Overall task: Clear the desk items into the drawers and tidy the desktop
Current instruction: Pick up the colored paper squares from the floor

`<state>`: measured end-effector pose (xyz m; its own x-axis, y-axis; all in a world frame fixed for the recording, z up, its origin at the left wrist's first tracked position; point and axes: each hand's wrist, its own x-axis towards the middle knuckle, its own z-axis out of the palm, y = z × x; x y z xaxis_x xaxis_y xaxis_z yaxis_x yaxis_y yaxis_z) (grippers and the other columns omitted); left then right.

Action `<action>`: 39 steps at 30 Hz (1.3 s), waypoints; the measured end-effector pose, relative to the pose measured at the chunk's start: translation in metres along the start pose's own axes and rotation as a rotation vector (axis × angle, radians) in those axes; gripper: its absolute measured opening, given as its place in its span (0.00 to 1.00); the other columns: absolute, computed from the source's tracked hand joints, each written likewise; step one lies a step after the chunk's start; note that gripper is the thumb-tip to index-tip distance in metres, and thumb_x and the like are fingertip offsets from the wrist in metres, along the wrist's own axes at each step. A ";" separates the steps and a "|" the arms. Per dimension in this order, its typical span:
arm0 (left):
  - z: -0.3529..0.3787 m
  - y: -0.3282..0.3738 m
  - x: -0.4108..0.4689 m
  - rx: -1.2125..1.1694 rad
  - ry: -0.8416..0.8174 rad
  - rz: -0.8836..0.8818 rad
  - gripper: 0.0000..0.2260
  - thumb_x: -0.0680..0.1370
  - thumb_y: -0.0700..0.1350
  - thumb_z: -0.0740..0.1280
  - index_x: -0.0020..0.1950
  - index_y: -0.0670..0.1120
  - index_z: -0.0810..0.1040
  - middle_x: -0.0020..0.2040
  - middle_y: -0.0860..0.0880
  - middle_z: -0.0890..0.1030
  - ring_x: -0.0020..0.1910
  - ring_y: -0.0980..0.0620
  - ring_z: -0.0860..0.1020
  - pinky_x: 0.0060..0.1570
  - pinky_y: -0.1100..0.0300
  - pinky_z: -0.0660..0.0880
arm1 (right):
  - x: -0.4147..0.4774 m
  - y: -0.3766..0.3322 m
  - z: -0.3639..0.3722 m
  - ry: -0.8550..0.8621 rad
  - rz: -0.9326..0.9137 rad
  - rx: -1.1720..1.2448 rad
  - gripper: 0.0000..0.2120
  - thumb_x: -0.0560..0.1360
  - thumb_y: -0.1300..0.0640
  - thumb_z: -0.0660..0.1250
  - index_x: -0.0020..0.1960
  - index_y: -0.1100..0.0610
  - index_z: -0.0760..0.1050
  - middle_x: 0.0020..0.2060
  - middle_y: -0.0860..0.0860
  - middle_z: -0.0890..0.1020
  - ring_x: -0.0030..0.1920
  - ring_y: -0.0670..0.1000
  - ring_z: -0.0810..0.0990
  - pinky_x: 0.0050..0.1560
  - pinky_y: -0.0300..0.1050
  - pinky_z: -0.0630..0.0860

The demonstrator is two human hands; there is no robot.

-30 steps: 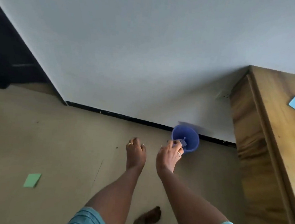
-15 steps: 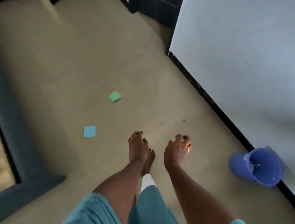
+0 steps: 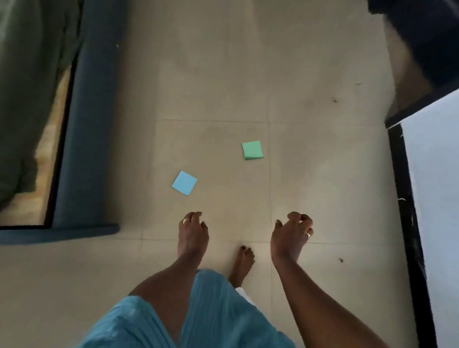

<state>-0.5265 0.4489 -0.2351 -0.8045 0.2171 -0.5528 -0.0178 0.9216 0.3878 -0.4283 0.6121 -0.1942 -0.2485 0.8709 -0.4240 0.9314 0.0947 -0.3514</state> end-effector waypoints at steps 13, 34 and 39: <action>0.124 -0.127 0.254 0.015 0.017 -0.345 0.22 0.79 0.41 0.61 0.72 0.37 0.64 0.70 0.39 0.68 0.71 0.41 0.64 0.68 0.54 0.60 | 0.239 -0.020 0.217 -0.161 -0.190 -0.134 0.14 0.77 0.59 0.64 0.60 0.64 0.71 0.61 0.61 0.71 0.60 0.63 0.73 0.57 0.52 0.71; 0.194 -0.174 0.440 -0.003 0.046 -0.606 0.38 0.65 0.49 0.79 0.68 0.42 0.63 0.65 0.40 0.68 0.65 0.41 0.67 0.61 0.50 0.67 | 0.432 -0.072 0.396 -0.112 0.111 -0.131 0.37 0.72 0.56 0.71 0.73 0.58 0.54 0.69 0.60 0.61 0.69 0.61 0.63 0.65 0.55 0.67; 0.200 -0.168 0.433 -0.065 0.110 -0.580 0.31 0.69 0.45 0.75 0.66 0.38 0.65 0.66 0.39 0.69 0.66 0.41 0.68 0.64 0.52 0.65 | 0.439 -0.067 0.388 -0.179 0.228 -0.167 0.40 0.68 0.50 0.75 0.70 0.62 0.57 0.69 0.59 0.62 0.69 0.60 0.63 0.66 0.51 0.65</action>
<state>-0.7531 0.4524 -0.6871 -0.7096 -0.3539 -0.6093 -0.5064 0.8574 0.0917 -0.7027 0.8010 -0.6809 -0.0576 0.7815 -0.6213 0.9954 -0.0024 -0.0953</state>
